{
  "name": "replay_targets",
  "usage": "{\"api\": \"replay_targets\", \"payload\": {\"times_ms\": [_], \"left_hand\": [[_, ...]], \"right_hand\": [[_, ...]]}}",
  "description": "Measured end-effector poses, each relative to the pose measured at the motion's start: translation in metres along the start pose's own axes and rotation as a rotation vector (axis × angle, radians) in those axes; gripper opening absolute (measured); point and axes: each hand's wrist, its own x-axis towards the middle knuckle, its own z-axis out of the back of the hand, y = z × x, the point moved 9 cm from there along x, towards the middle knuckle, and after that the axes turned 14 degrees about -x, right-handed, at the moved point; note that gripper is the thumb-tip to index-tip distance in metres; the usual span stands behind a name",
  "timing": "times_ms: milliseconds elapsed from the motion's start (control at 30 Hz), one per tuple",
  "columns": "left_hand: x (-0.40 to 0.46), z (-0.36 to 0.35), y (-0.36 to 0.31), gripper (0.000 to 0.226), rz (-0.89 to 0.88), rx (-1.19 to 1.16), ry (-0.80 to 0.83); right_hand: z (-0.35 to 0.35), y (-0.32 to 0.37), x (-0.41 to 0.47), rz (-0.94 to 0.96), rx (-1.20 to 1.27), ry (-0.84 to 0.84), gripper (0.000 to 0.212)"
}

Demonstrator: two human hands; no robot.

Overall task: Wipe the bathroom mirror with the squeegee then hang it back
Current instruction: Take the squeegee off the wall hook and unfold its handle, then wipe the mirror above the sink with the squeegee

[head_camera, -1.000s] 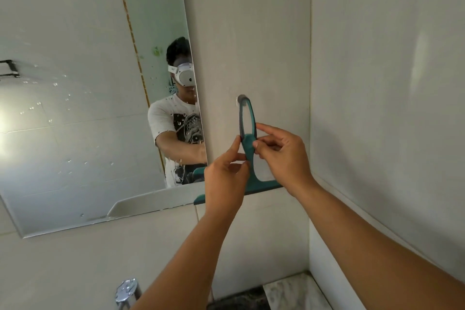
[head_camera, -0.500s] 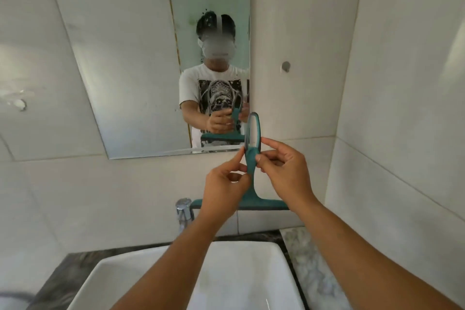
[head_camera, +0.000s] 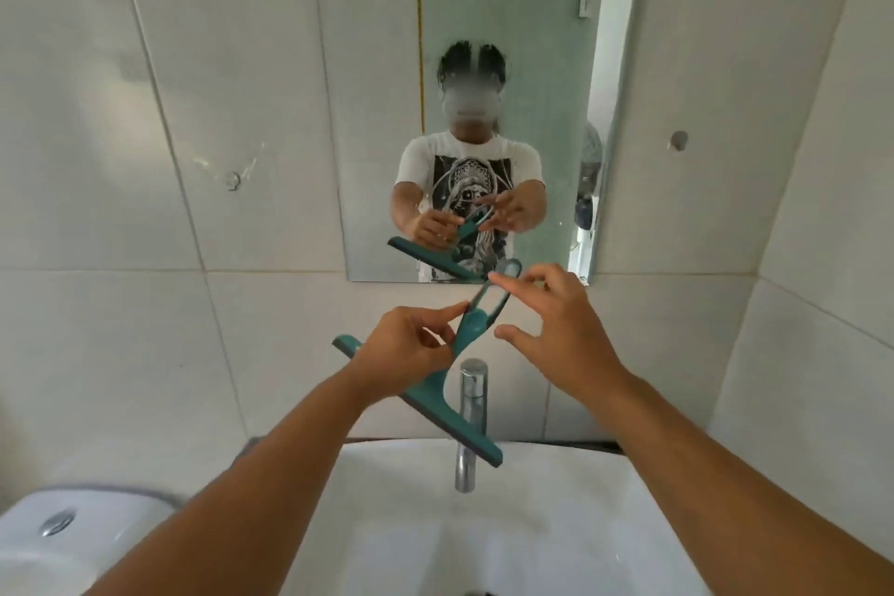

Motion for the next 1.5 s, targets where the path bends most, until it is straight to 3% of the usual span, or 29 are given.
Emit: {"api": "replay_targets", "payload": {"times_ms": [133, 300, 533, 700, 833, 933, 1067, 1267, 1500], "left_hand": [[-0.010, 0.027, -0.001, 0.049, -0.025, 0.143, 0.083], [-0.019, 0.053, 0.003, 0.051, -0.048, 0.212, 0.114], [-0.027, 0.087, 0.007, 0.048, -0.109, 0.291, 0.045], [-0.039, 0.107, -0.004, 0.037, -0.255, 0.369, -0.185], [-0.049, 0.113, -0.004, 0.029, -0.278, 0.239, -0.383], [-0.049, 0.105, 0.005, 0.033, -0.166, 0.143, -0.429], [-0.040, 0.092, 0.021, 0.044, -0.013, -0.127, -0.503], [-0.036, 0.079, 0.024, 0.041, 0.008, -0.472, -0.681], [-0.007, 0.056, 0.012, 0.040, -0.003, -0.499, -0.500]], "right_hand": [[-0.007, 0.040, 0.012, 0.172, -0.262, 0.032, 0.059], [-0.018, 0.074, 0.023, 0.328, -0.261, 0.093, 0.047], [-0.036, 0.089, 0.029, 0.199, 0.024, 0.233, 0.047], [-0.044, 0.083, 0.026, 0.056, 0.081, 0.183, 0.048], [-0.046, 0.076, 0.022, -0.101, 0.120, 0.085, 0.051], [-0.048, 0.073, 0.018, -0.203, 0.200, 0.018, 0.048], [-0.053, 0.074, 0.006, -0.310, 0.339, -0.034, 0.044], [-0.067, 0.074, -0.017, -0.383, 0.435, -0.072, 0.038], [-0.073, 0.057, -0.027, -0.442, 0.611, 0.019, 0.039]]}}
